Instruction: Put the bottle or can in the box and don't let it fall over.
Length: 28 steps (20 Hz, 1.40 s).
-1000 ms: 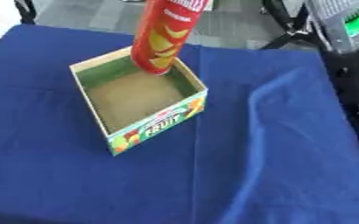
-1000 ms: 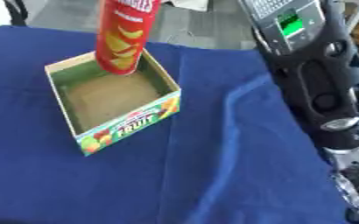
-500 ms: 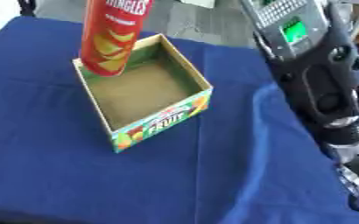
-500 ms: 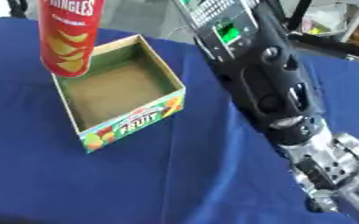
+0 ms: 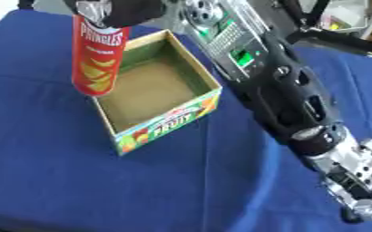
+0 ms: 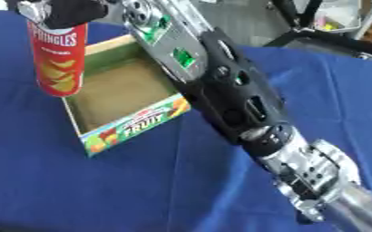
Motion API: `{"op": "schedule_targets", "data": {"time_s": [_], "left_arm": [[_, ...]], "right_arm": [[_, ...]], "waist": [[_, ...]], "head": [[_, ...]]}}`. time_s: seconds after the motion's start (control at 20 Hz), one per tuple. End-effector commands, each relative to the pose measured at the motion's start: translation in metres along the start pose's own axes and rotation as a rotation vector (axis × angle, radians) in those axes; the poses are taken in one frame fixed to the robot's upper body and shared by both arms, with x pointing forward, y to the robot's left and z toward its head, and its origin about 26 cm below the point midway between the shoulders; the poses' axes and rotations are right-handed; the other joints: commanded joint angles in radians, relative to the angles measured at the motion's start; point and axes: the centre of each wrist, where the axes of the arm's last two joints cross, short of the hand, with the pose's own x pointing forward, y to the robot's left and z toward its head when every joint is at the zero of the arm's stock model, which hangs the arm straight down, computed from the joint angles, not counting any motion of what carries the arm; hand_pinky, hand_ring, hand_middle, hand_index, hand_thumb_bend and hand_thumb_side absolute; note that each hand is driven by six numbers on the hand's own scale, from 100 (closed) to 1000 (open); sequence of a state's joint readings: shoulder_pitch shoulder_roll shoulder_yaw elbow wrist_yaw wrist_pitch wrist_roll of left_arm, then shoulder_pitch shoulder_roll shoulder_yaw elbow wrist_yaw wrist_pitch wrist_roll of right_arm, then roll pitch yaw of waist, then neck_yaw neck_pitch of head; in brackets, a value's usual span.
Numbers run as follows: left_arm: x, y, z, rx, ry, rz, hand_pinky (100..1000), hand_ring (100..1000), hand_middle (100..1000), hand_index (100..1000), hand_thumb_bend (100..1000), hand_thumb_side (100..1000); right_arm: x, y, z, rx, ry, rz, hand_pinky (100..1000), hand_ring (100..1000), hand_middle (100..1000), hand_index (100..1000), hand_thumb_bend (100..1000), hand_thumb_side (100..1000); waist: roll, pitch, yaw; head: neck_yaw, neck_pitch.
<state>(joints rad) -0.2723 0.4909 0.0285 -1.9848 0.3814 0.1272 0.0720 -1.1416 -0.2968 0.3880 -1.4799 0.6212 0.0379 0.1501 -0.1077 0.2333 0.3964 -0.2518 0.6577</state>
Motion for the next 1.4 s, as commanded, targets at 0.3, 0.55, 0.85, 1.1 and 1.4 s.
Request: {"op": "schedule_targets", "data": {"time_s": [0.3,0.55,0.85,1.1,1.4], "left_arm": [[0.007,0.001,-0.002,0.003,-0.018,-0.017,486,570,629,733,196,874],[0.007,0.001,-0.002,0.006,-0.016,-0.019,485,570,629,733,196,877],[0.005,0.004,0.001,0.016,-0.002,-0.025,487,570,629,733,195,873],[0.005,0.005,0.002,0.015,-0.005,-0.031,488,570,630,733,193,871],[0.004,0.007,0.004,0.020,-0.004,-0.036,488,569,630,734,190,869]], "right_arm": [[-0.010,0.005,-0.003,0.191,0.023,0.118,599,618,623,691,357,100],[-0.010,0.004,-0.003,0.139,0.035,0.090,230,330,326,480,100,100],[-0.001,-0.032,-0.002,-0.109,-0.024,0.024,100,137,141,409,100,100],[0.005,-0.050,0.005,-0.183,-0.047,-0.004,100,182,188,456,100,100],[-0.001,-0.058,0.017,-0.241,-0.008,-0.049,287,353,371,598,100,100]], "waist": [[0.007,-0.007,0.004],[0.005,-0.005,0.007],[0.006,-0.016,0.001],[0.014,-0.024,-0.007],[0.026,-0.027,-0.018]], "head": [[0.000,-0.014],[-0.004,-0.021],[0.000,-0.020],[0.017,-0.022],[0.035,-0.022]]}}
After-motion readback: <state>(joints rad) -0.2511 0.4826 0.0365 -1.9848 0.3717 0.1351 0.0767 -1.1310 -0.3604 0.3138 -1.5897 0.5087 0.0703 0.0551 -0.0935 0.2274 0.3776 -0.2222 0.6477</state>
